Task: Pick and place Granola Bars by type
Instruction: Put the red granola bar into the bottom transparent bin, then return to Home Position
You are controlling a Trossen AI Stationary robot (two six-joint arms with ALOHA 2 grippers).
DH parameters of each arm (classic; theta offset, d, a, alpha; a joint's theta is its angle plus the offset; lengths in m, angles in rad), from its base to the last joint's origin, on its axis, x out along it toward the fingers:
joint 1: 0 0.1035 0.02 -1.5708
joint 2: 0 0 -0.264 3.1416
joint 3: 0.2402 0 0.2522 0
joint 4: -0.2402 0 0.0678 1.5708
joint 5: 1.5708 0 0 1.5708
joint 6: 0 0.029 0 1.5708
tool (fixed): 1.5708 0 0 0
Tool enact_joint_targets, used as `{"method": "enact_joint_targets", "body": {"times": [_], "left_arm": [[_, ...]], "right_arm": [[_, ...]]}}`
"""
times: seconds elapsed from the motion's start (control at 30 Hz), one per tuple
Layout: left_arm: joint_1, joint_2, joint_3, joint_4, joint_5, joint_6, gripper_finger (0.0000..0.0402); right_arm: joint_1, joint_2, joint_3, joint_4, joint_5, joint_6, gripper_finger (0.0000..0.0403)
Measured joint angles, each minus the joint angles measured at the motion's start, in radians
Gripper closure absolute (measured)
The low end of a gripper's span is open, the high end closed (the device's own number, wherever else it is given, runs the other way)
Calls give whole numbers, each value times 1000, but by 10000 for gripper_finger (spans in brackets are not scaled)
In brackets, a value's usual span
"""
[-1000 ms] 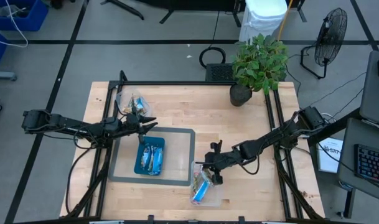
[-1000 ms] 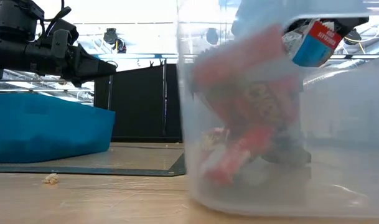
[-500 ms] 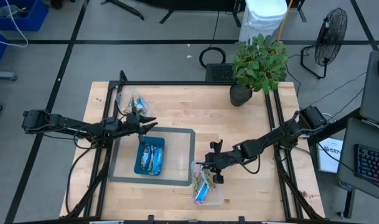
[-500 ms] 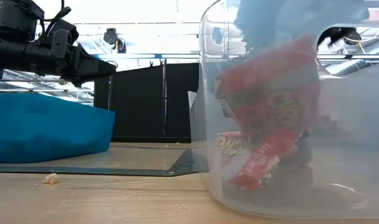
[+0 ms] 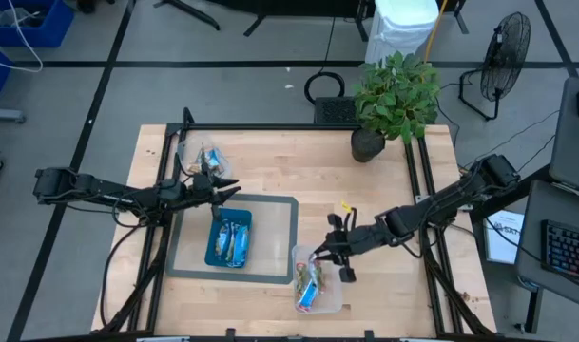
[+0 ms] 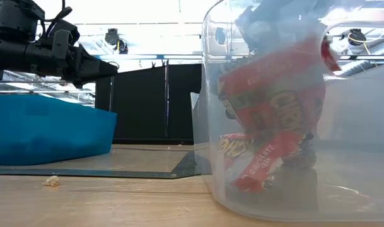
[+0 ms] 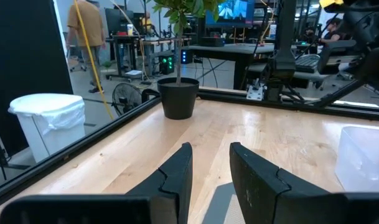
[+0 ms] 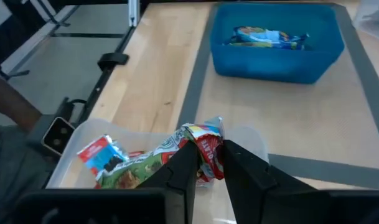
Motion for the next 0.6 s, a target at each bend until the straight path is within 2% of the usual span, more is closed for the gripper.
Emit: {"method": "enact_joint_targets", "body": {"times": [0.2,0.6], "left_arm": [[0,0,0,0,0,0,289],[0,0,0,0,0,0,289]], "right_arm": [[17,3,0,-42,-50,-6,320],[25,-27,-1,-76,-54,5,206]]}}
